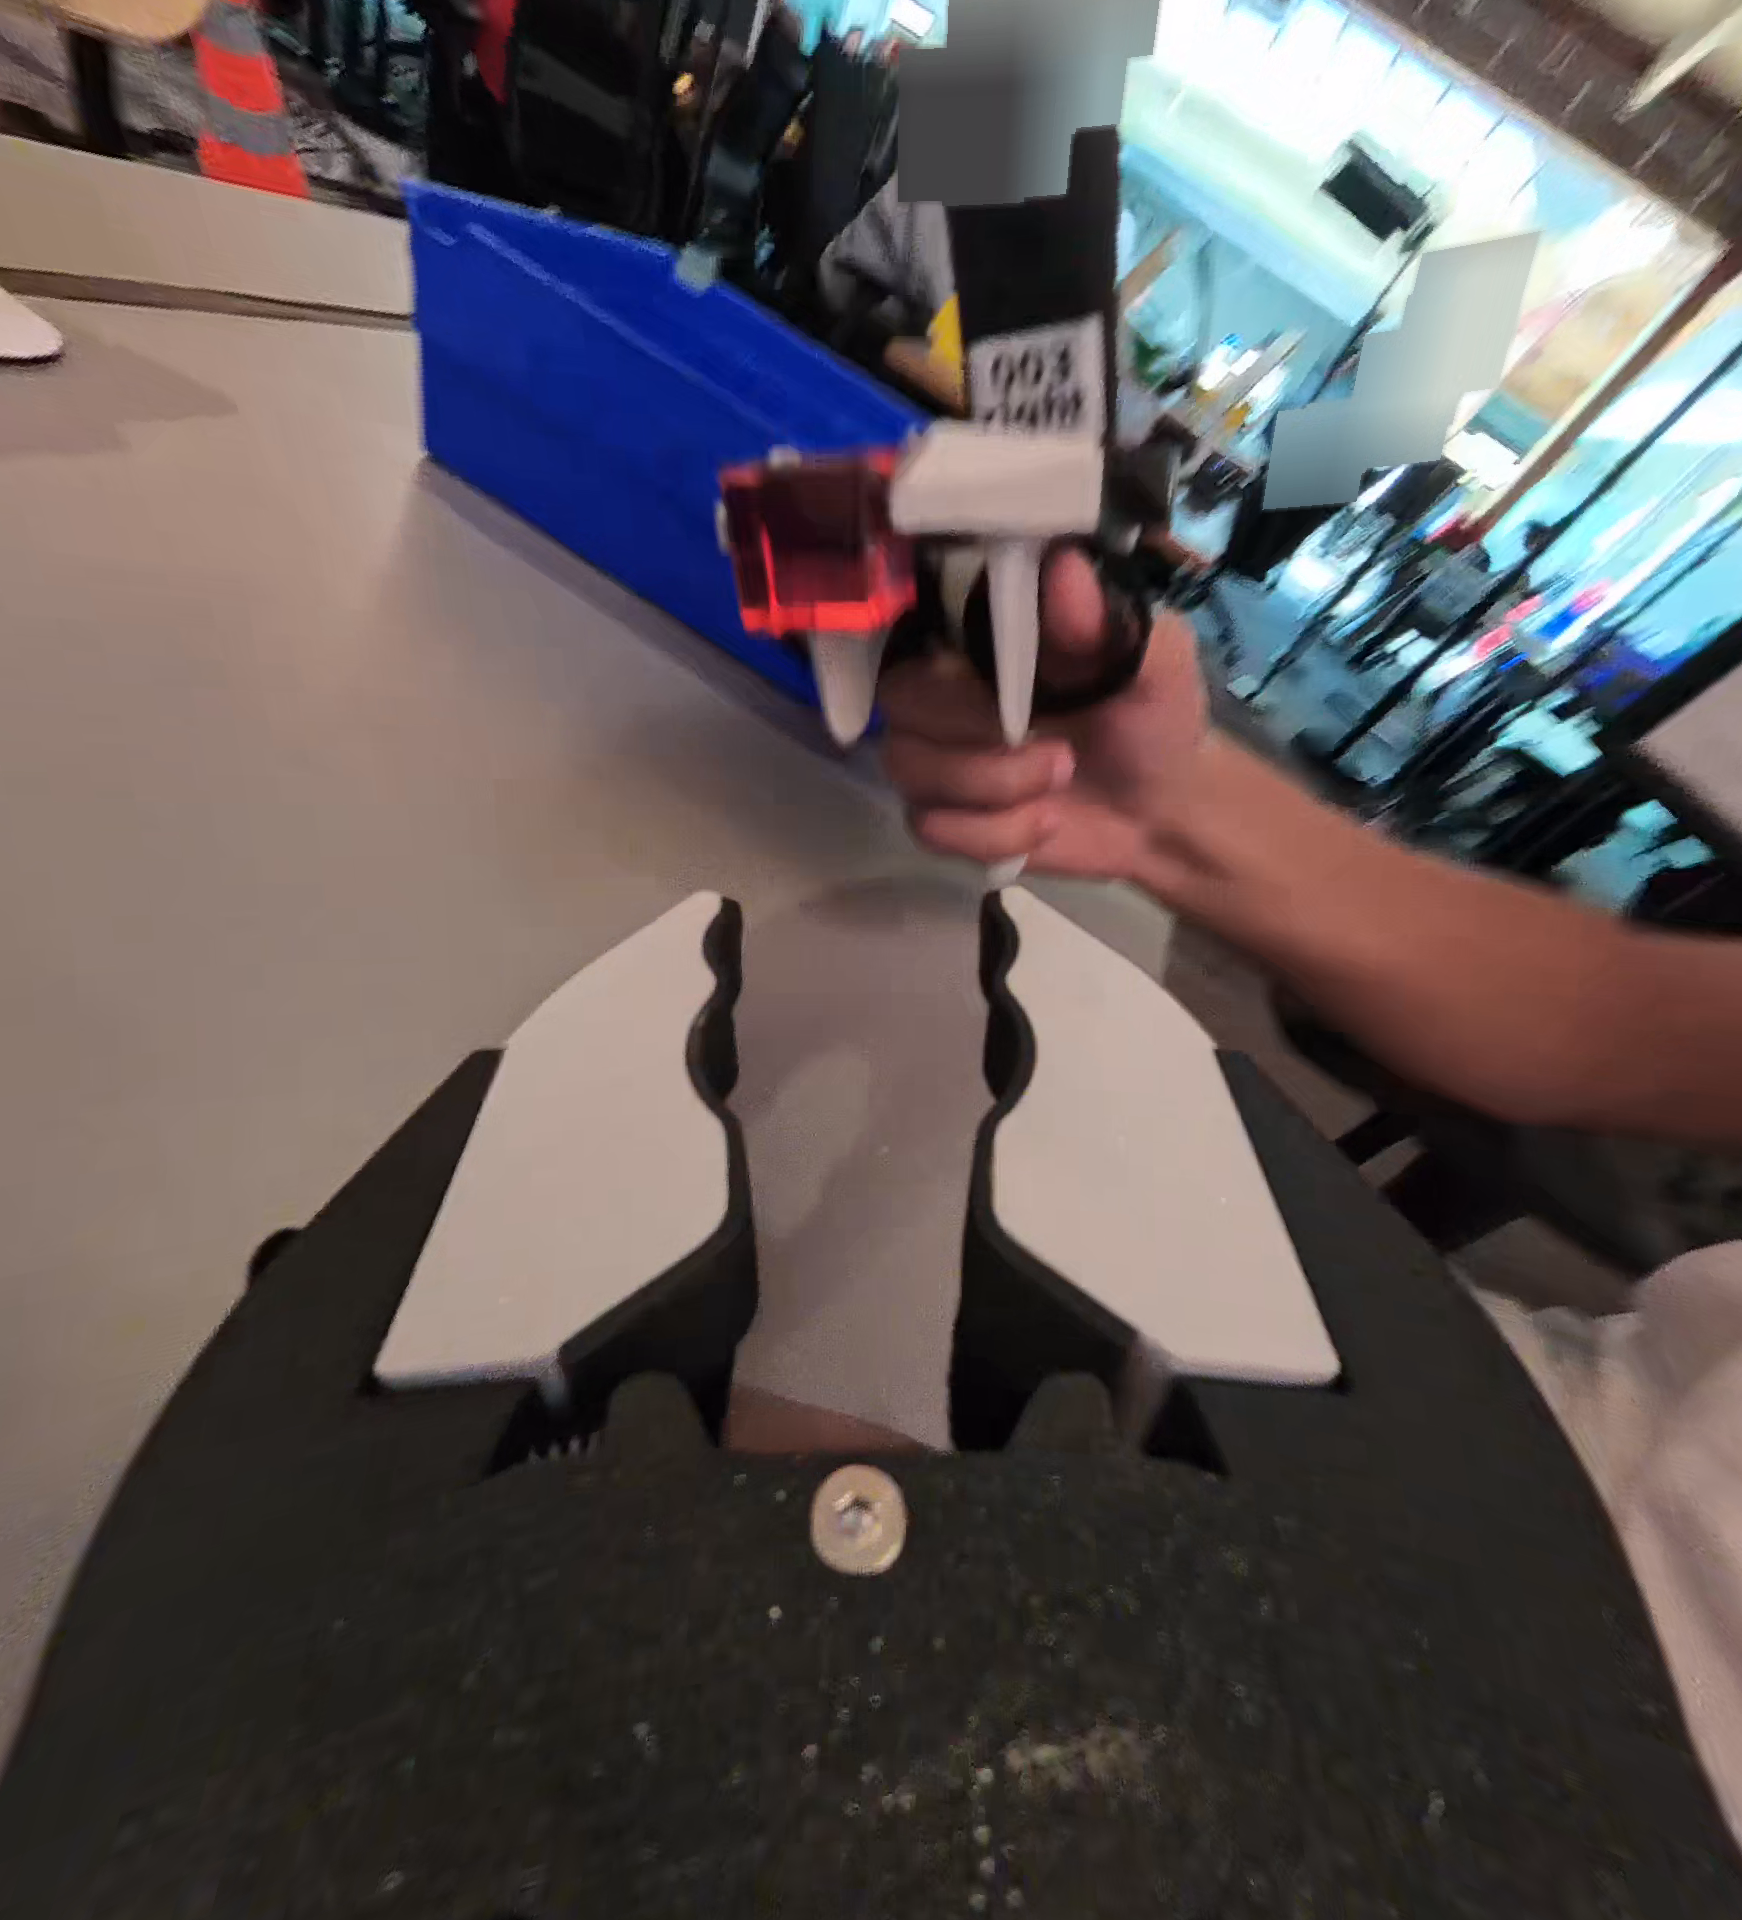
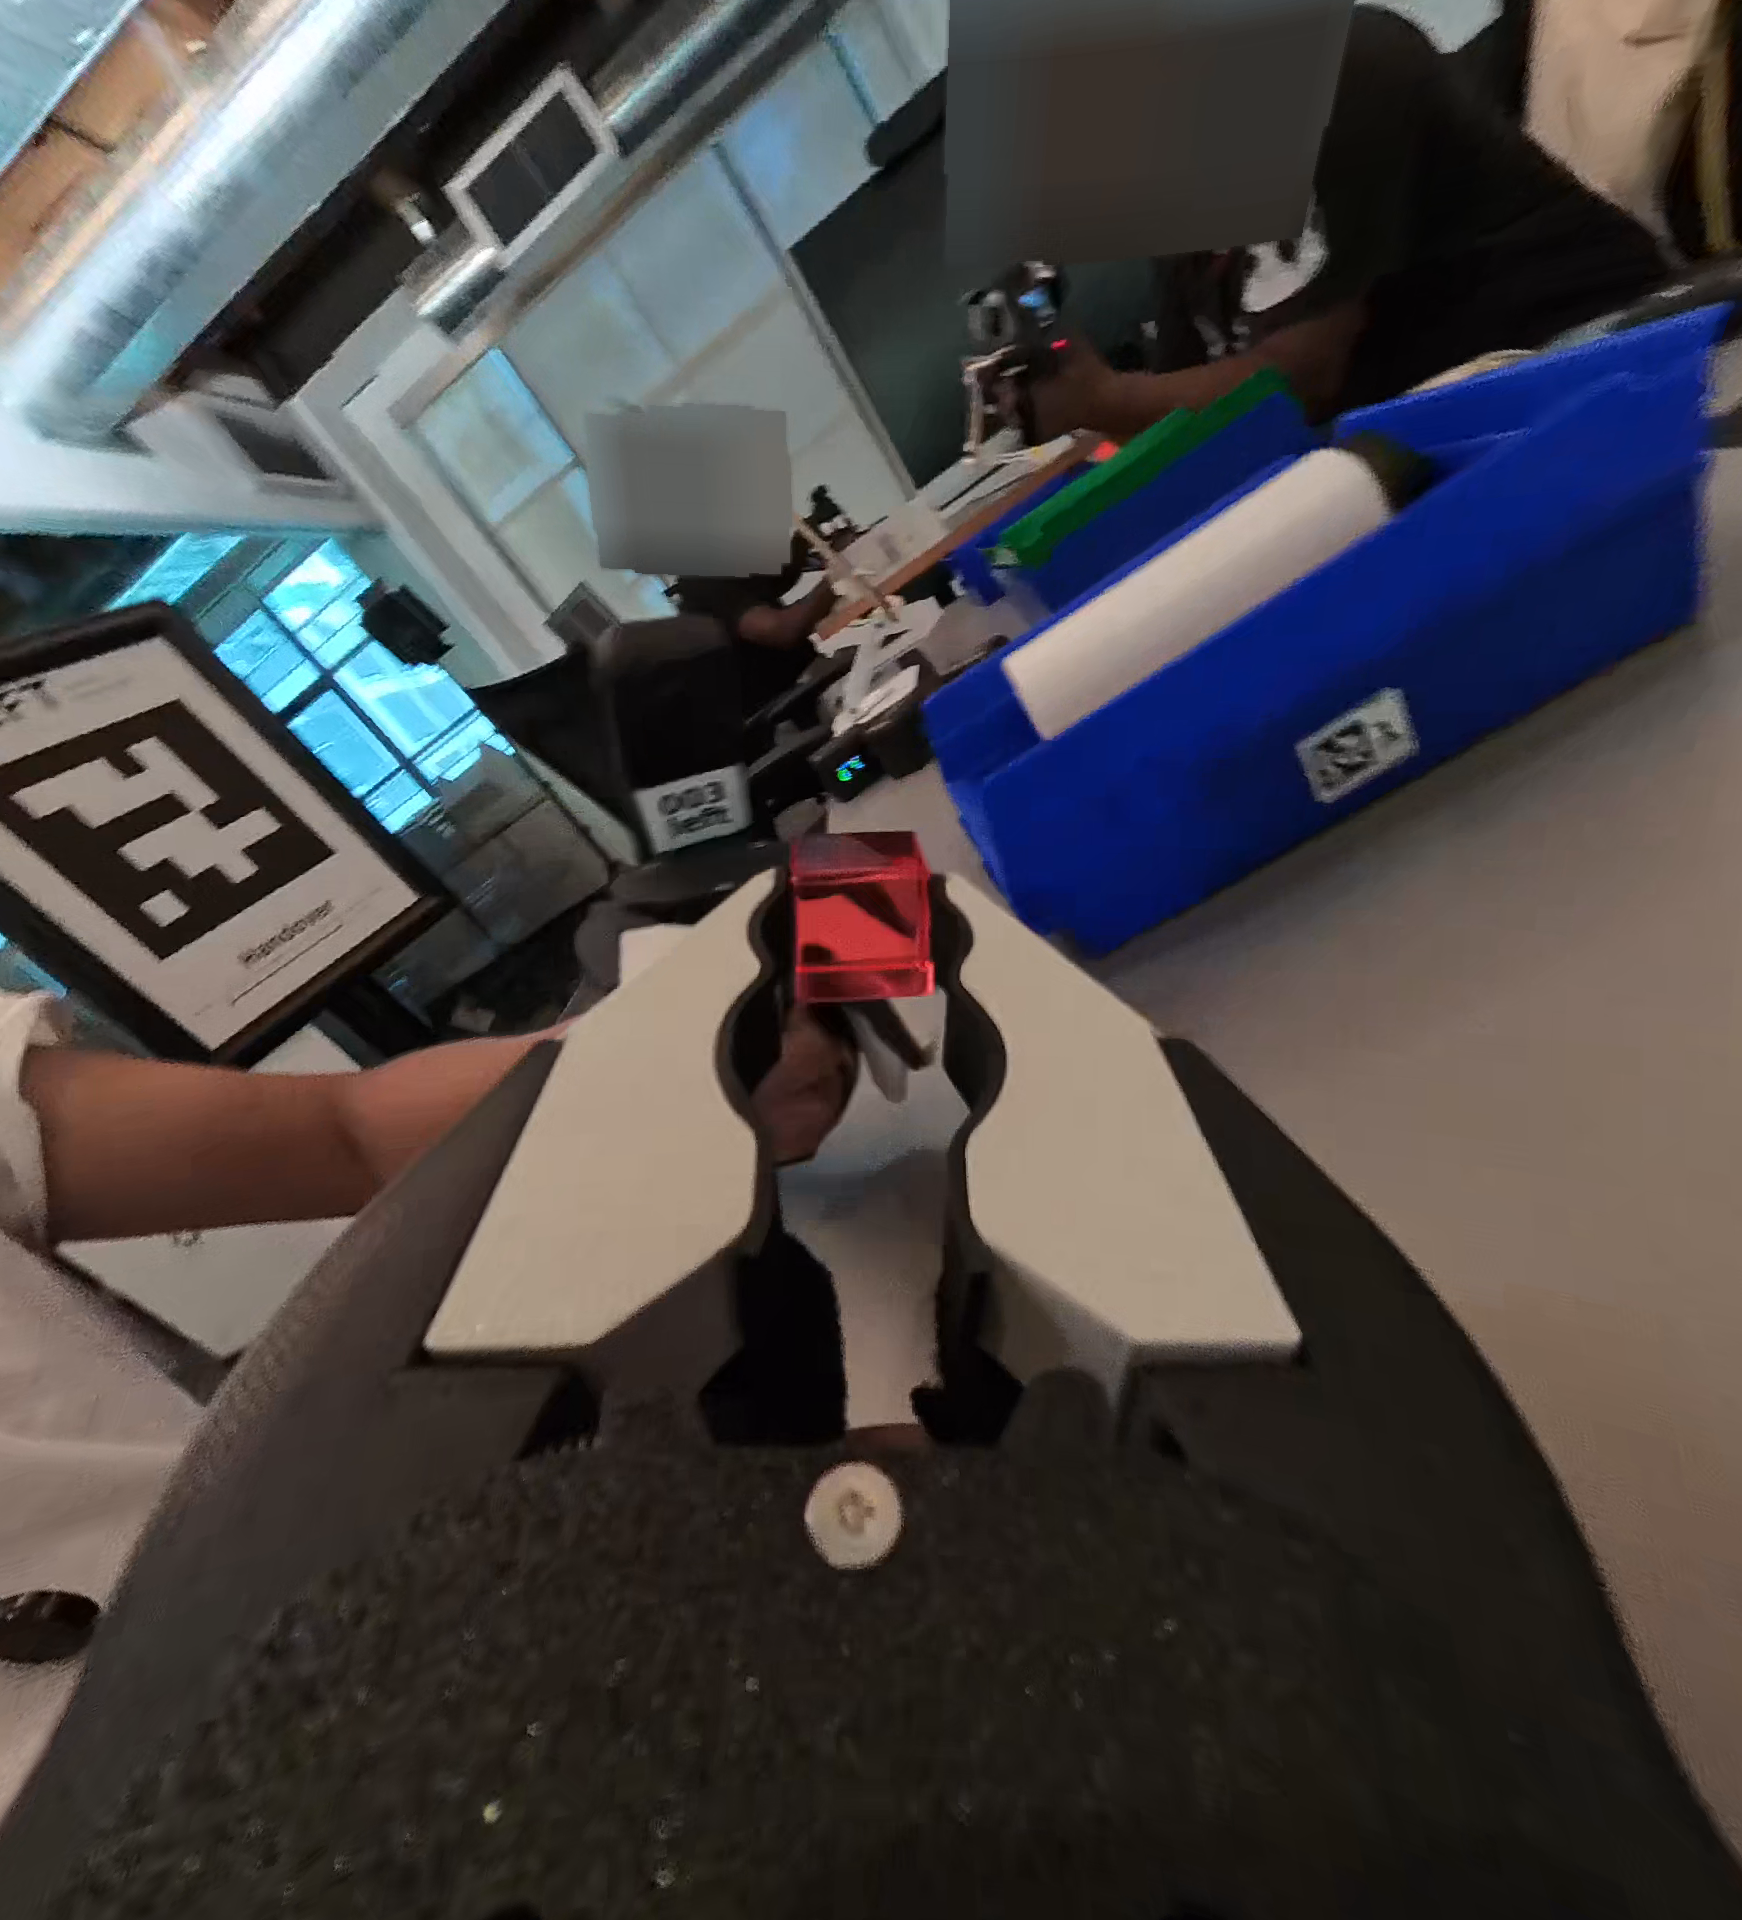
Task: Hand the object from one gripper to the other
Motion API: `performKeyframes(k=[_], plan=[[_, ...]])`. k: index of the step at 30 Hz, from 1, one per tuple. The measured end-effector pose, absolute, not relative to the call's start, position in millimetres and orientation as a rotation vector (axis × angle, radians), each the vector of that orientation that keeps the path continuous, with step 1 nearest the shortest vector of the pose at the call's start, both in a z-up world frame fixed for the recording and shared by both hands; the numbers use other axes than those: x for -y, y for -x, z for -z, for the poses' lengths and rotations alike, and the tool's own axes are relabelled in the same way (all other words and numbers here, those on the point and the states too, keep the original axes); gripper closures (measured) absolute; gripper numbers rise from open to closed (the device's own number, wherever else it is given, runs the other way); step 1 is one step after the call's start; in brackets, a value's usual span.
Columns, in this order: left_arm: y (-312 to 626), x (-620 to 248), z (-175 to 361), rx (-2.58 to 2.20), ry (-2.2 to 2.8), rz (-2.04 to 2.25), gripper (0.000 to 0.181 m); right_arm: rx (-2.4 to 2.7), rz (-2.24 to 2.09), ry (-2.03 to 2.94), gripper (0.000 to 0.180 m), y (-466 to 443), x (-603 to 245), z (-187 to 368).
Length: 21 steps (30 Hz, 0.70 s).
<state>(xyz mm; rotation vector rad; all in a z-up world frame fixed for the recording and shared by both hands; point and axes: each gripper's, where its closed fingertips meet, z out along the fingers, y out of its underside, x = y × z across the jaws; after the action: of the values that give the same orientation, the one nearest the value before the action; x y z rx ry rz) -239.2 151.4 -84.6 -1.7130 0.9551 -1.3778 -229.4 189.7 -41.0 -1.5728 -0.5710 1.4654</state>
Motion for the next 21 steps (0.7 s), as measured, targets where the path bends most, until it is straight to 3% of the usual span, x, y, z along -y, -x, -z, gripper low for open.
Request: performKeyframes(k=[7,11,17,21], plan=[[244,-140,68,-0.958,1.589,1.517,0.141,0.748,-1.469,1.580,0.154,271,-167,48],[244,-138,67,-0.958,1.578,1.527,0.154,0.762,-1.566,1.574,0.154,271,-159,45],[243,-142,68,-0.882,1.598,1.628,0.139,0.757,-1.494,1.557,0.154,260,-162,44],[242,-142,68,-0.886,1.591,1.609,0.139,0.780,-1.477,1.588,0.154,262,-161,53]])
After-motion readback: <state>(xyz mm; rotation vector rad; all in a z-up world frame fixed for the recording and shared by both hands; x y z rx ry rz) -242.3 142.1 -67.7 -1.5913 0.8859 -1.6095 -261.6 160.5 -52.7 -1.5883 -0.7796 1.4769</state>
